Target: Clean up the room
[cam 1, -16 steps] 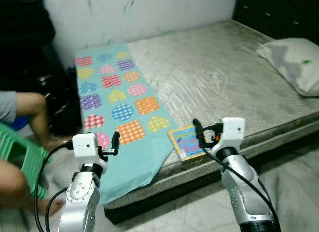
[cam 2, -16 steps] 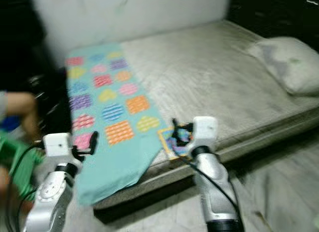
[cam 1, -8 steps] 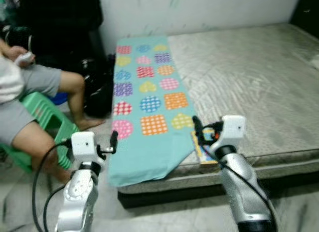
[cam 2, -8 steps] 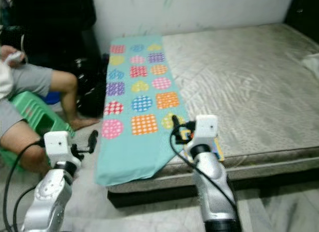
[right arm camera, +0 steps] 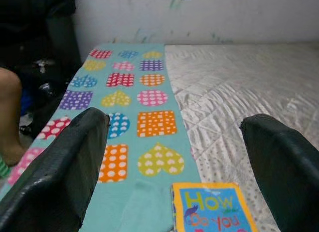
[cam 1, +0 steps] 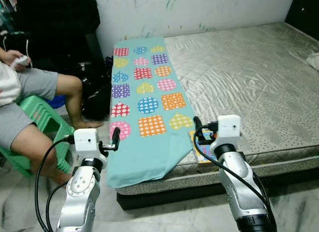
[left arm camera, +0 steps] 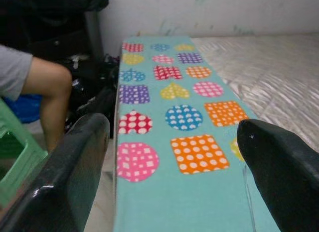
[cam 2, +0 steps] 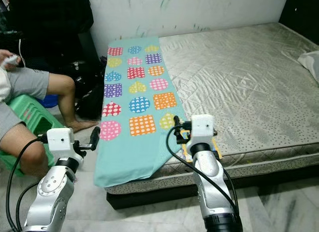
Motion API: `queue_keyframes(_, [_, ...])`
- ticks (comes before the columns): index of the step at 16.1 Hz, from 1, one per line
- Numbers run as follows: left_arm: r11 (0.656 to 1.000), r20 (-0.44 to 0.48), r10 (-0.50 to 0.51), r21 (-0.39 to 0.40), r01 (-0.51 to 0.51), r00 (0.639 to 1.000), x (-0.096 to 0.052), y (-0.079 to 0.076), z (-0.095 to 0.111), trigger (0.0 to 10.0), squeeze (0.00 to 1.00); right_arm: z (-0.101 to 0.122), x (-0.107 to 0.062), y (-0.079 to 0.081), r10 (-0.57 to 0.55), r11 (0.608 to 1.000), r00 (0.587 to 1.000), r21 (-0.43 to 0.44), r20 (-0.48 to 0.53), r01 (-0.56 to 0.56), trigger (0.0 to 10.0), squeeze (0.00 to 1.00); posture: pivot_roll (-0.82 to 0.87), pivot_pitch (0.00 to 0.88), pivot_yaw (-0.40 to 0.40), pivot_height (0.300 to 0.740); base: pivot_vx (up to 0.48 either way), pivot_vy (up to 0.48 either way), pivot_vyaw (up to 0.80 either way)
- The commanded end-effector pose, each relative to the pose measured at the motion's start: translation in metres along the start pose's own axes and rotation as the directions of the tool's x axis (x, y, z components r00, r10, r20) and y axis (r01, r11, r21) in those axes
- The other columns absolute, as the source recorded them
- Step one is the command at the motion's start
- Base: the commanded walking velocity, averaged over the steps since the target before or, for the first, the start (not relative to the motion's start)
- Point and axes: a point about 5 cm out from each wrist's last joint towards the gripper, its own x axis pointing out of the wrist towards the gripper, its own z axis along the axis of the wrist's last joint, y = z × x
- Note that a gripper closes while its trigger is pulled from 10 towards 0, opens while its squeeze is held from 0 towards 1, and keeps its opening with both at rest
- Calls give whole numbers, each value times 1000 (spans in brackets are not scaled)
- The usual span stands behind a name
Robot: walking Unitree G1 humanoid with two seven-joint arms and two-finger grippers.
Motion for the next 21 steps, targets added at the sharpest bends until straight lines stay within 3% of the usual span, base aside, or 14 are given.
queue_keyframes(1, [999,7,37,4,-37,999,-3,6,0,10000,0,2,4,7,39,999,999,-7,10,-39,10000,0,-28,65,-4,740,0,0,0])
queue_keyframes(5, [996,24,85,-18,-85,996,-4,6,1,10000,0,9,16,17,125,992,992,-30,19,-125,10000,0,-17,50,-59,740,0,0,0])
queue_keyframes(8, [995,41,94,-26,-93,995,-1,8,8,10000,0,13,20,17,135,991,990,-15,34,-134,10000,0,-12,43,-50,740,0,0,0])
queue_keyframes(11, [997,65,56,-56,-52,996,3,1,22,10000,0,15,15,21,137,990,989,-49,63,-134,10000,0,-5,42,-24,740,0,0,0])
queue_keyframes(14, [999,57,20,-33,-18,998,-1,-4,18,10000,0,11,10,22,140,990,988,-38,61,-138,10000,0,-20,44,-27,740,0,0,800])
queue_keyframes(19, [998,23,-41,-54,42,999,-3,-9,11,10000,0,9,7,6,59,998,997,14,59,-60,10000,0,-39,66,-3,740,0,0,0])
queue_keyframes(21, [997,24,-50,-57,52,998,-3,-8,11,10000,0,8,4,6,55,998,997,14,56,-55,10000,0,-38,72,-3,740,0,0,0])
